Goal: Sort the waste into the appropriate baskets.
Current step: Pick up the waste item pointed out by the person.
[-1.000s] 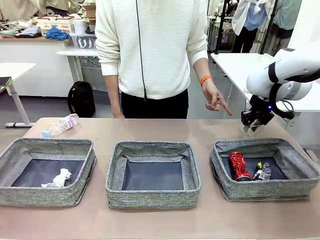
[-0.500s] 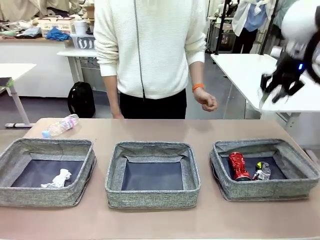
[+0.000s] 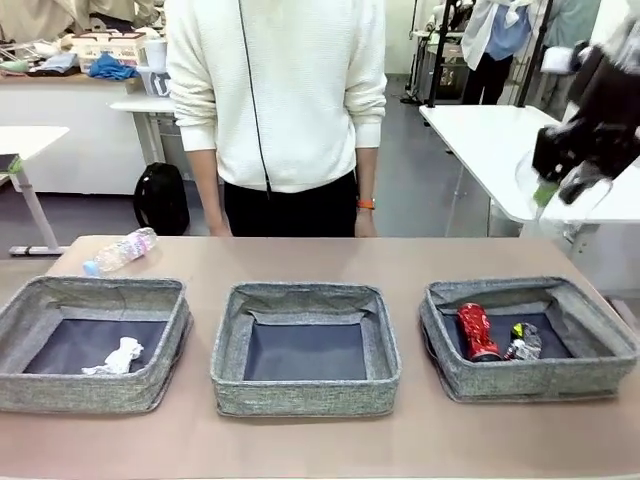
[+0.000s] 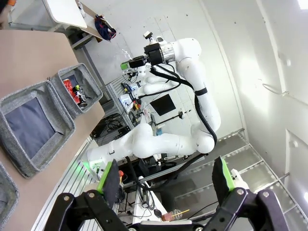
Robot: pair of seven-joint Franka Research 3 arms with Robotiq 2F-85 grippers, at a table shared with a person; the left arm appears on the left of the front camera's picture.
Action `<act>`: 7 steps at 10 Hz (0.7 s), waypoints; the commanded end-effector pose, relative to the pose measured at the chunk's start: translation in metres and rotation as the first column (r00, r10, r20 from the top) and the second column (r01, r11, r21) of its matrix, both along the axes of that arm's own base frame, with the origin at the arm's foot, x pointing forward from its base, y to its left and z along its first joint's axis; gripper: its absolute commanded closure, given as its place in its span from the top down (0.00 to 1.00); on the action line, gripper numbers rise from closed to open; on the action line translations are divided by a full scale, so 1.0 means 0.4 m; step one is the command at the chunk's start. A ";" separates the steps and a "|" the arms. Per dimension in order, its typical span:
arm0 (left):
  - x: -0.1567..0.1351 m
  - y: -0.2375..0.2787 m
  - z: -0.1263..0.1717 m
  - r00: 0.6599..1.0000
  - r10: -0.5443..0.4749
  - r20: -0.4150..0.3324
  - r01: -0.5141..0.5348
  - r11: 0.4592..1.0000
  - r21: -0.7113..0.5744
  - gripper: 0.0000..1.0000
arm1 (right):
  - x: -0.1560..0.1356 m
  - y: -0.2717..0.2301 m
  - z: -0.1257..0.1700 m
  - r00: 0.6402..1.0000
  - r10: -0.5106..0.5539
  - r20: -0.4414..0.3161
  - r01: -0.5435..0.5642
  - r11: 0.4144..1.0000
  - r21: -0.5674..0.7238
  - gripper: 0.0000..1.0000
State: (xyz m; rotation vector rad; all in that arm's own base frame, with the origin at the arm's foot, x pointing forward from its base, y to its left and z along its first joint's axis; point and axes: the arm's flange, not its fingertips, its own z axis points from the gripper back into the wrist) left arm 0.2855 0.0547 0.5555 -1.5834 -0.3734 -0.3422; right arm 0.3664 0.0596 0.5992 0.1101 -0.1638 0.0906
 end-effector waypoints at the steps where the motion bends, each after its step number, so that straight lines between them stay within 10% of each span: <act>1: -0.002 -0.001 0.003 1.000 -0.006 0.022 0.006 1.000 -0.011 1.00 | 0.026 -0.047 0.032 0.995 -0.091 0.035 0.091 0.996 -0.005 0.36; 4: -0.002 -0.001 0.003 1.000 -0.006 0.022 0.006 1.000 -0.011 1.00 | -0.004 0.002 0.025 0.998 -0.062 0.018 0.062 0.998 -0.004 0.37; 7: -0.002 -0.001 0.003 1.000 -0.006 0.022 0.006 1.000 -0.011 1.00 | -0.086 0.229 0.288 0.984 -0.149 0.098 0.156 0.985 -0.070 0.37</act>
